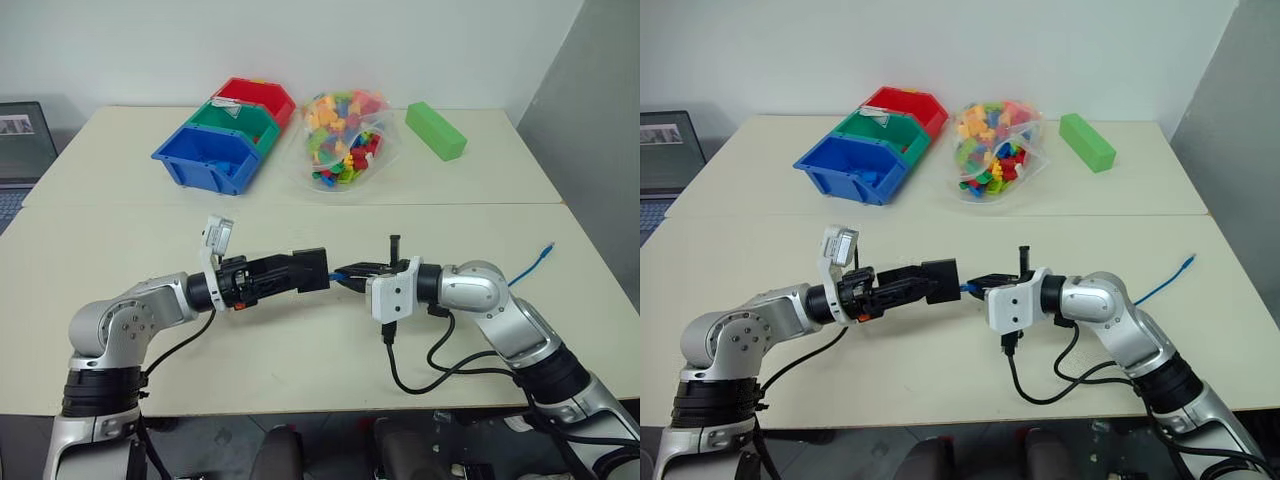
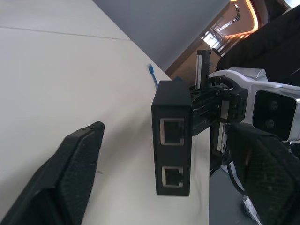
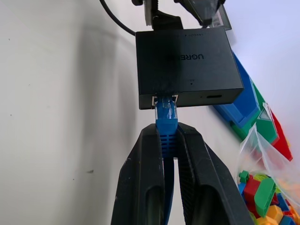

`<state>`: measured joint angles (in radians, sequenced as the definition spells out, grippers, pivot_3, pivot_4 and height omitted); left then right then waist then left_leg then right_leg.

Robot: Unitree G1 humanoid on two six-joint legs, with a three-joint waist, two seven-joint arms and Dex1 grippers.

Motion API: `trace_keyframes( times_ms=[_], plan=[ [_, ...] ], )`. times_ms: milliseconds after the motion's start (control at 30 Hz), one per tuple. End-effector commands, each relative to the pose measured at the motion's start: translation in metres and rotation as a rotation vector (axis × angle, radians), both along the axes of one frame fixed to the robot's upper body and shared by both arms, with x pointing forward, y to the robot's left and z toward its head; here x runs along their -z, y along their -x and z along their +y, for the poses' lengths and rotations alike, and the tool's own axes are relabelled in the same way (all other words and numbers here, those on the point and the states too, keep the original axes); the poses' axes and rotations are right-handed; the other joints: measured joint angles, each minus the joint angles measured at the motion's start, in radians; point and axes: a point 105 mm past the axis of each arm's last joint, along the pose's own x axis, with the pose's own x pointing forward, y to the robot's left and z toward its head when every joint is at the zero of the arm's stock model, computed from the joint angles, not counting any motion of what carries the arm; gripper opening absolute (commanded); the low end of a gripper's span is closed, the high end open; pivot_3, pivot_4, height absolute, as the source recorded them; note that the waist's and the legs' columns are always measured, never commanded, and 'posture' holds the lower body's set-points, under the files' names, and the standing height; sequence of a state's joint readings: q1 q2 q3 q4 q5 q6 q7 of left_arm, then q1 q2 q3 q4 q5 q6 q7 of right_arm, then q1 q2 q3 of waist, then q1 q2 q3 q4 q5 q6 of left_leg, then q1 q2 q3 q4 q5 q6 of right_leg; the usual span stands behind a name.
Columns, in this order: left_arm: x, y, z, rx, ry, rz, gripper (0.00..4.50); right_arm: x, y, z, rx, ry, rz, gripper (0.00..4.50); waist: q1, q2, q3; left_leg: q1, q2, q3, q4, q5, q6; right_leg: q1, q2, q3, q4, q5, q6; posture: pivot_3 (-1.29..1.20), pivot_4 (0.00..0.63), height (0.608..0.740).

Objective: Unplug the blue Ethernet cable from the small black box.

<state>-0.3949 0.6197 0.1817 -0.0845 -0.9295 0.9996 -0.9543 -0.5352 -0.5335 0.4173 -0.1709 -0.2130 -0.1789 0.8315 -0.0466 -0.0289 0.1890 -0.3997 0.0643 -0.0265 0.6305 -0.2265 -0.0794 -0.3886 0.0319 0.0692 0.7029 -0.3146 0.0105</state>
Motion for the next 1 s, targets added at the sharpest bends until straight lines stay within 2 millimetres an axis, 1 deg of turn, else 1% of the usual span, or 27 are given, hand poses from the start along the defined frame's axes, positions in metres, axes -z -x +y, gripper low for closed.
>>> trace_keyframes(
  times_ms=[33, 133, 267, 433, 467, 633, 667, 700, 733, 800, 833, 867, 900, 1000],
  plan=[
    [-0.01, 0.004, -0.007, 0.051, 0.031, -0.023, 3.38, -0.017, 0.007, 0.006, -0.048, -0.024, -0.07, 0.13, 0.0, 0.0, 0.0, 0.0, 0.0, 0.0, 0.0, 0.0, 0.0, 0.0, 0.0, 0.0, 0.0, 0.0, 0.0, 0.0, 0.15, 0.74],
    [-0.009, 0.005, -0.011, 0.068, 0.032, -0.02, 2.93, -0.018, 0.007, 0.006, -0.051, -0.025, -0.074, 0.13, 0.001, 0.0, 0.0, 0.0, 0.0, 0.0, 0.0, 0.0, 0.0, 0.0, 0.0, 0.0, 0.0, 0.0, 0.0, 0.0, 0.15, 0.74],
    [-0.008, 0.006, -0.014, 0.077, 0.033, -0.018, 2.03, -0.019, 0.007, 0.007, -0.053, -0.03, -0.078, 0.13, 0.001, 0.0, 0.0, 0.0, 0.0, 0.0, 0.0, 0.0, 0.0, 0.0, 0.0, 0.0, 0.0, 0.0, 0.0, 0.0, 0.15, 0.74],
    [-0.007, 0.003, -0.013, 0.07, 0.025, -0.018, 1.11, -0.02, 0.007, 0.008, -0.055, -0.028, -0.076, 0.13, 0.001, 0.0, 0.0, 0.0, 0.0, 0.0, 0.0, 0.0, 0.0, 0.0, 0.0, 0.0, 0.0, 0.0, 0.0, 0.0, 0.15, 0.74],
    [-0.006, 0.002, -0.012, 0.065, 0.023, -0.019, 0.83, -0.019, 0.007, 0.008, -0.057, -0.023, -0.073, 0.13, 0.001, 0.0, 0.0, 0.0, 0.0, 0.0, 0.0, 0.0, 0.0, 0.0, 0.0, 0.0, 0.0, 0.0, 0.0, 0.0, 0.15, 0.74],
    [-0.004, -0.001, -0.009, 0.053, 0.017, -0.013, 0.79, -0.016, 0.009, 0.007, -0.071, -0.016, -0.049, 0.13, 0.002, 0.0, 0.0, 0.0, 0.0, 0.0, 0.0, 0.0, 0.0, 0.0, 0.0, 0.0, 0.0, 0.0, 0.0, 0.0, 0.15, 0.74],
    [-0.004, -0.002, -0.009, 0.053, 0.016, -0.012, 0.79, -0.016, 0.01, 0.007, -0.074, -0.017, -0.037, 0.83, 0.002, 0.0, 0.0, 0.0, 0.0, 0.0, 0.0, 0.0, 0.0, 0.0, 0.0, 0.0, 0.0, 0.0, 0.0, 0.0, 0.15, 0.74],
    [-0.004, -0.002, -0.008, 0.056, 0.015, -0.012, 0.79, -0.016, 0.01, 0.007, -0.077, -0.017, -0.026, 0.91, 0.002, 0.0, 0.0, 0.0, 0.0, 0.0, 0.0, 0.0, 0.0, 0.0, 0.0, 0.0, 0.0, 0.0, 0.0, 0.0, 0.15, 0.74],
    [-0.004, -0.002, -0.008, 0.06, 0.013, -0.013, 0.79, -0.017, 0.011, 0.006, -0.08, -0.018, -0.015, 1.2, 0.002, 0.0, 0.0, 0.0, 0.0, 0.0, 0.0, 0.0, 0.0, 0.0, 0.0, 0.0, 0.0, 0.0, 0.0, 0.0, 0.15, 0.74],
    [-0.004, -0.001, -0.008, 0.076, 0.002, -0.013, 0.79, -0.019, 0.015, 0.005, -0.089, -0.028, 0.034, 1.62, 0.001, 0.0, 0.0, 0.0, 0.0, 0.0, 0.0, 0.0, 0.0, 0.0, 0.0, 0.0, 0.0, 0.0, 0.0, 0.0, 0.15, 0.74],
    [-0.003, -0.002, -0.007, 0.081, -0.004, -0.015, 0.79, -0.019, 0.017, 0.004, -0.092, -0.039, 0.083, 1.82, 0.002, 0.0, 0.0, 0.0, 0.0, 0.0, 0.0, 0.0, 0.0, 0.0, 0.0, 0.0, 0.0, 0.0, 0.0, 0.0, 0.15, 0.74],
    [-0.003, -0.002, -0.007, 0.086, -0.012, -0.018, 0.79, -0.019, 0.019, 0.002, -0.095, -0.046, 0.128, 2.13, 0.002, 0.0, 0.0, 0.0, 0.0, 0.0, 0.0, 0.0, 0.0, 0.0, 0.0, 0.0, 0.0, 0.0, 0.0, 0.0, 0.15, 0.74],
    [-0.003, -0.001, -0.006, 0.096, -0.023, -0.022, 0.79, -0.019, 0.022, 0.0, -0.09, -0.06, 0.203, 2.32, 0.003, 0.0, 0.0, 0.0, 0.0, 0.0, 0.0, 0.0, 0.0, 0.0, 0.0, 0.0, 0.0, 0.0, 0.0, 0.0, 0.15, 0.74],
    [-0.002, 0.002, -0.006, 0.141, -0.05, -0.031, 0.79, -0.021, 0.025, -0.007, -0.055, -0.124, 0.385, 2.34, 0.008, 0.0, 0.0, 0.0, 0.0, 0.0, 0.0, 0.0, 0.0, 0.0, 0.0, 0.0, 0.0, 0.0, 0.0, 0.0, 0.15, 0.74]
  ],
)
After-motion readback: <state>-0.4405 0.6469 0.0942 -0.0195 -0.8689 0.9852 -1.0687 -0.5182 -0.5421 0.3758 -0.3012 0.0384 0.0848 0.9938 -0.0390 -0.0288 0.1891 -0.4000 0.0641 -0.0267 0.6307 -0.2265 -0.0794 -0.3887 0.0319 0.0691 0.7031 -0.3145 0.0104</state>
